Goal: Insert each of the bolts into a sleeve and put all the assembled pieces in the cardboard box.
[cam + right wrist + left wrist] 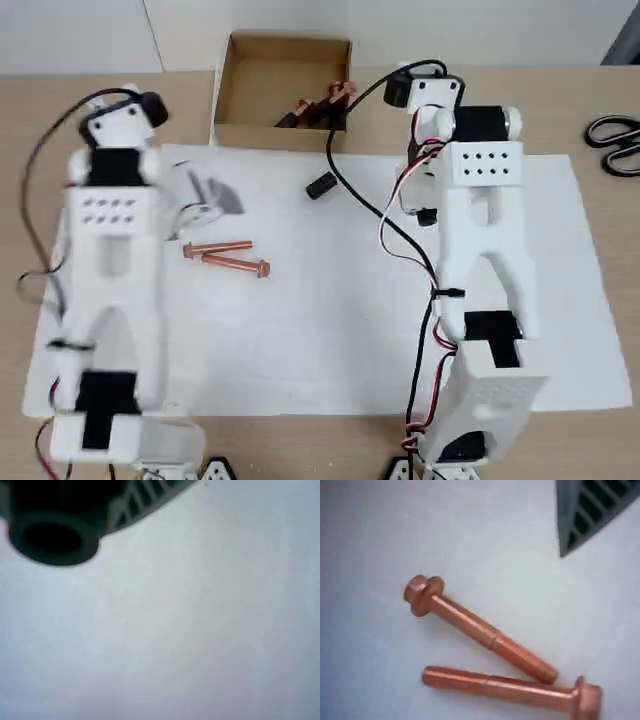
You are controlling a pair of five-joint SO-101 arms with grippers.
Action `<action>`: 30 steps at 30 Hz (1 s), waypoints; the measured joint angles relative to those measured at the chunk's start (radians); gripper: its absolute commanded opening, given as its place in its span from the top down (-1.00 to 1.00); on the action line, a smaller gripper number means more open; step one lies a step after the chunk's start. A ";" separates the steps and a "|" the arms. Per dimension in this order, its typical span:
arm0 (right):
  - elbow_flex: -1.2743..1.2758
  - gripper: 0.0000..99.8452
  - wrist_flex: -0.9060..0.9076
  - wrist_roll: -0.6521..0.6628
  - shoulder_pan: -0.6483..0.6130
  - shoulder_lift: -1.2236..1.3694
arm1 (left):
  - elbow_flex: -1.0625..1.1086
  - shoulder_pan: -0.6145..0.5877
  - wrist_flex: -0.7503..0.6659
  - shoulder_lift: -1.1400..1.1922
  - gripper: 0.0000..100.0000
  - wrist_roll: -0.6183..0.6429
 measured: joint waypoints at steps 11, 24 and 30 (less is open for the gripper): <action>0.000 0.99 0.000 0.000 0.000 0.000 | -0.009 0.014 -0.043 0.365 0.34 0.261; 0.060 0.99 0.000 0.000 0.000 0.000 | -0.114 -0.078 -0.046 0.497 0.34 0.336; 0.060 0.99 0.000 0.000 0.000 0.000 | -0.114 -0.081 -0.066 0.546 0.35 0.336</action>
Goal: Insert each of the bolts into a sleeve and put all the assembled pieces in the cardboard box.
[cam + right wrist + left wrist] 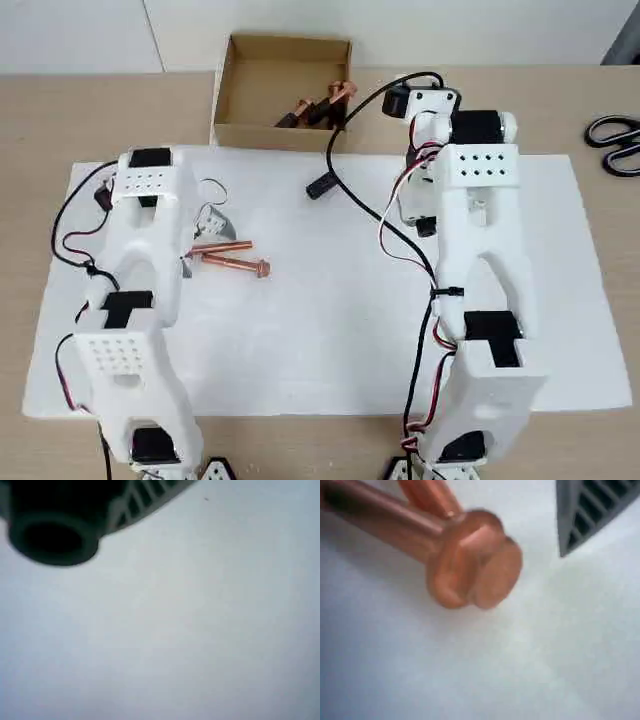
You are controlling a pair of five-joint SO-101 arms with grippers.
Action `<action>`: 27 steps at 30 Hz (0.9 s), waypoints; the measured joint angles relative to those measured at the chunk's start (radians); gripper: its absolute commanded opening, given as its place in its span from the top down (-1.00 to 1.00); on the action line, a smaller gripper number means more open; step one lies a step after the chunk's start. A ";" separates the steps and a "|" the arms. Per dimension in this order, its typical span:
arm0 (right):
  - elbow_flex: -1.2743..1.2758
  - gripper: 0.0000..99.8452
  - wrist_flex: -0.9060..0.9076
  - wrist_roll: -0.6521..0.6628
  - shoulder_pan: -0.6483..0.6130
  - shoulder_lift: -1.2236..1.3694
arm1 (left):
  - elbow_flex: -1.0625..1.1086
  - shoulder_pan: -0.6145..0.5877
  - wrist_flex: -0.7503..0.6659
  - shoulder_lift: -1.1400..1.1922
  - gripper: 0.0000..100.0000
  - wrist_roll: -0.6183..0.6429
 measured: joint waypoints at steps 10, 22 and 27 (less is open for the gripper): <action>0.000 0.99 0.000 0.000 0.000 0.000 | -0.006 0.002 -0.026 0.011 0.47 0.018; 0.000 0.99 0.000 0.000 0.000 0.000 | -0.029 0.006 -0.140 0.011 0.98 -0.015; 0.000 0.99 0.000 0.000 0.000 0.000 | -0.029 0.006 -0.140 0.011 0.98 -0.025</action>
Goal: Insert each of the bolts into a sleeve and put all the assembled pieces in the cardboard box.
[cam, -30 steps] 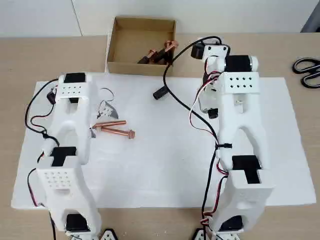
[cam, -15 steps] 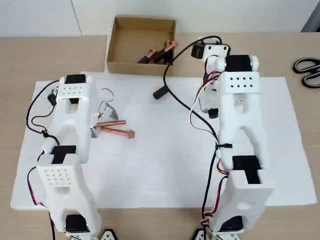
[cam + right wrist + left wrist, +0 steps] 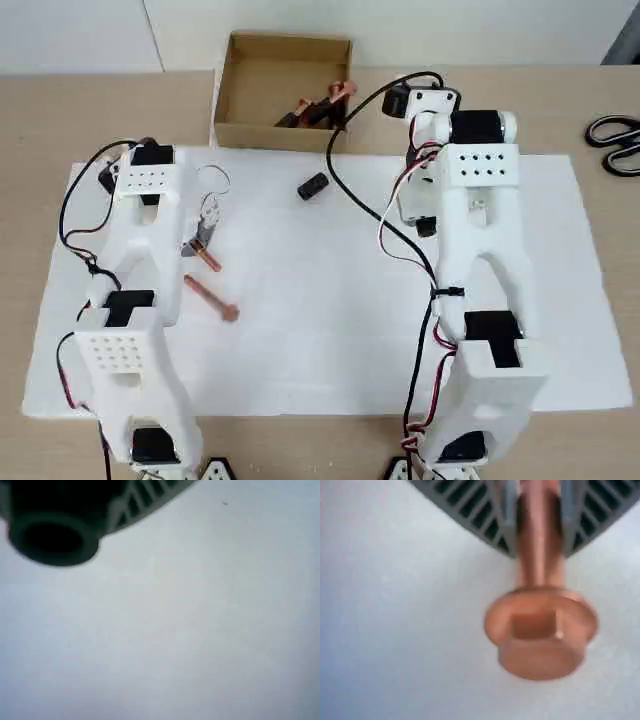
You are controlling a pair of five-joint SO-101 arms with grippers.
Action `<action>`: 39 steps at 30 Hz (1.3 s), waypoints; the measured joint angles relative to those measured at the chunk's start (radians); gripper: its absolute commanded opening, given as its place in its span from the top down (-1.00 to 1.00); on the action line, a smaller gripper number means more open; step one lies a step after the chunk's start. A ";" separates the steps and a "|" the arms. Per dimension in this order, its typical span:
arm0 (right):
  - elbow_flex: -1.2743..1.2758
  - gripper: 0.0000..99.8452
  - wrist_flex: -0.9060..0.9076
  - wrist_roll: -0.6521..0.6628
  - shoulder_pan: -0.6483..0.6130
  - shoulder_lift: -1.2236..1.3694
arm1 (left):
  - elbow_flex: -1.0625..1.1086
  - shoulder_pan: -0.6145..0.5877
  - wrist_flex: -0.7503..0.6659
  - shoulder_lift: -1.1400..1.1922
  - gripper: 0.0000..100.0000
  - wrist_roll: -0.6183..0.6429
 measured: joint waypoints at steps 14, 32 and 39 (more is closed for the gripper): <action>0.000 0.99 0.000 0.000 0.000 0.000 | -0.164 0.049 0.146 0.006 0.98 -0.253; 0.075 0.99 -0.021 0.000 0.000 0.000 | -0.175 0.172 0.236 0.015 0.92 -0.891; 0.078 0.99 -0.021 0.000 0.000 0.000 | -0.175 0.172 0.215 0.015 0.82 -0.895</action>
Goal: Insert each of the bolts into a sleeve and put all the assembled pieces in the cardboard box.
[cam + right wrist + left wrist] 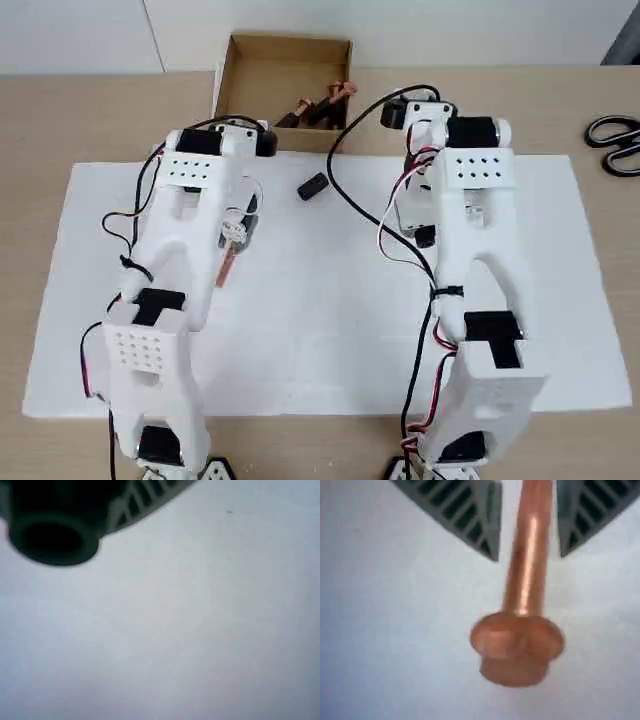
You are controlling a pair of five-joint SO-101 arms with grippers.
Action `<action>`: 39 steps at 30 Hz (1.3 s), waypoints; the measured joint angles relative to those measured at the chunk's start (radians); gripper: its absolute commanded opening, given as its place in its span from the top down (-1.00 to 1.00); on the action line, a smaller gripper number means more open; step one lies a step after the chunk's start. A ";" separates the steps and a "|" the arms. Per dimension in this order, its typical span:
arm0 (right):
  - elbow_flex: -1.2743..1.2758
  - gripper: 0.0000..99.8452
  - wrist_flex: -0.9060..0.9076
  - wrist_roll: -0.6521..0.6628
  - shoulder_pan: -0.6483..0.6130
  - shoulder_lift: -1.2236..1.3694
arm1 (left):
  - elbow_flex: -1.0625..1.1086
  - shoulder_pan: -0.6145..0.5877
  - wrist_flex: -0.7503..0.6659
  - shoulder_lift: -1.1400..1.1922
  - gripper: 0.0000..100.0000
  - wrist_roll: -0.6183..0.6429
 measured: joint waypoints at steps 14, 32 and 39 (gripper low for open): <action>0.000 0.99 0.000 0.000 0.000 0.000 | 0.000 0.000 -0.040 0.094 0.83 -0.006; 0.000 0.99 0.000 0.000 0.000 0.000 | -0.046 0.031 -0.051 0.107 0.83 0.008; 0.000 0.99 0.000 0.000 0.000 0.000 | -0.051 0.032 -0.066 0.127 0.87 0.006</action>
